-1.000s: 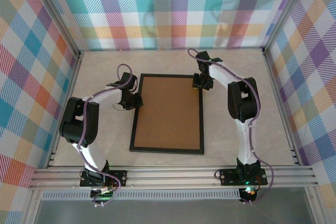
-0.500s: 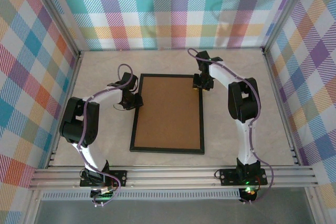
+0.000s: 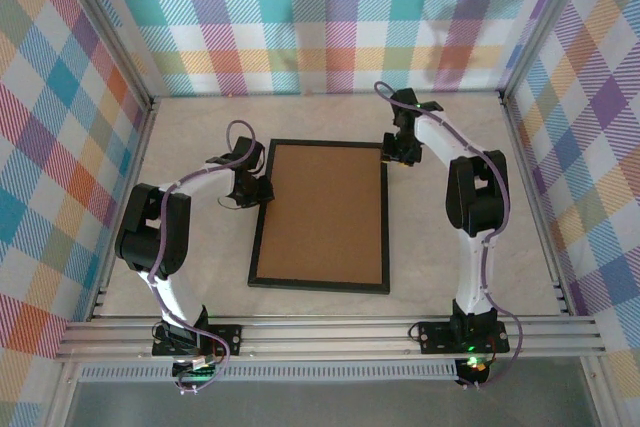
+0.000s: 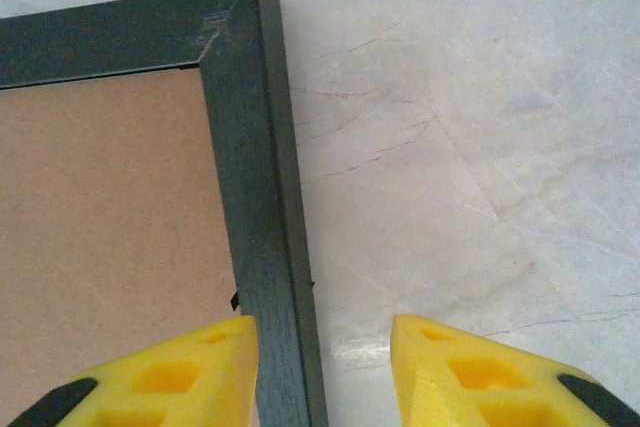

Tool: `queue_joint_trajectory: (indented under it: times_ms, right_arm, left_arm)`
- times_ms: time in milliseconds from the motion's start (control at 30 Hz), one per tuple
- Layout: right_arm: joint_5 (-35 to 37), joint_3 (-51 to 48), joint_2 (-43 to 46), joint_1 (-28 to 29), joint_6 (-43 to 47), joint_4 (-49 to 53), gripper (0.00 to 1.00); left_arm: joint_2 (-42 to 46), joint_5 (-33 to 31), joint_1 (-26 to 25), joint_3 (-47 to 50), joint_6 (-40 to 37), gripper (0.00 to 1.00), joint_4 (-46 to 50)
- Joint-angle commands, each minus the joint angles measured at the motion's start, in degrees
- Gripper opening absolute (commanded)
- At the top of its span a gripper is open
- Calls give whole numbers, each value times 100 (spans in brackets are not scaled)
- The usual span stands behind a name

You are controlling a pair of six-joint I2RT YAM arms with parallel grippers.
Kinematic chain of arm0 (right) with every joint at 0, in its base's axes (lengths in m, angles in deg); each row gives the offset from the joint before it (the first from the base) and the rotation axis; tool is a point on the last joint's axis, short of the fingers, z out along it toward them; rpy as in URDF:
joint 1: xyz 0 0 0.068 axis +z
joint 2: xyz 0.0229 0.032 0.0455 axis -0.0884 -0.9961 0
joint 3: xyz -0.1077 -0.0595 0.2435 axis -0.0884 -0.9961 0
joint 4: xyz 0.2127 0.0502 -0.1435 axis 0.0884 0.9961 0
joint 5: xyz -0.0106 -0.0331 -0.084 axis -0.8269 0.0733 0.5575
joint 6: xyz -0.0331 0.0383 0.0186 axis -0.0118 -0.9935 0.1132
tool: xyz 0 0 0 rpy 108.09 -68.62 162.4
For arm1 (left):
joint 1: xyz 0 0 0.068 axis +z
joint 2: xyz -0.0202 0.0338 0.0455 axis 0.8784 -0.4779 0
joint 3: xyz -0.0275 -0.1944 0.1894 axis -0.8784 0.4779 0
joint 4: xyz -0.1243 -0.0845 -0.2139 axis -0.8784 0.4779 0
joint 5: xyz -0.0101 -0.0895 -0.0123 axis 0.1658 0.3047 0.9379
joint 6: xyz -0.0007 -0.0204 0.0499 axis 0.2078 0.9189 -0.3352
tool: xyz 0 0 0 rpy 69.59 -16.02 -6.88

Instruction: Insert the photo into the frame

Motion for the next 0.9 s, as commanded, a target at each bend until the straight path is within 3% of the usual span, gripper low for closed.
queue_joint_trajectory:
  times_ms: [0, 567, 867]
  right_arm:
    - [-28, -46, -229, 22, 111, 25, 41]
    - [-561, -120, -665, 59, 10, -134, 41]
    - [-461, 423, -1393, 371, 21, 562, 40]
  left_arm:
    - [-315, -269, -85, 167, 22, 25, 500]
    - [-283, -166, -85, 117, 15, 24, 524]
    - [-402, -5, -141, 73, 26, 24, 430]
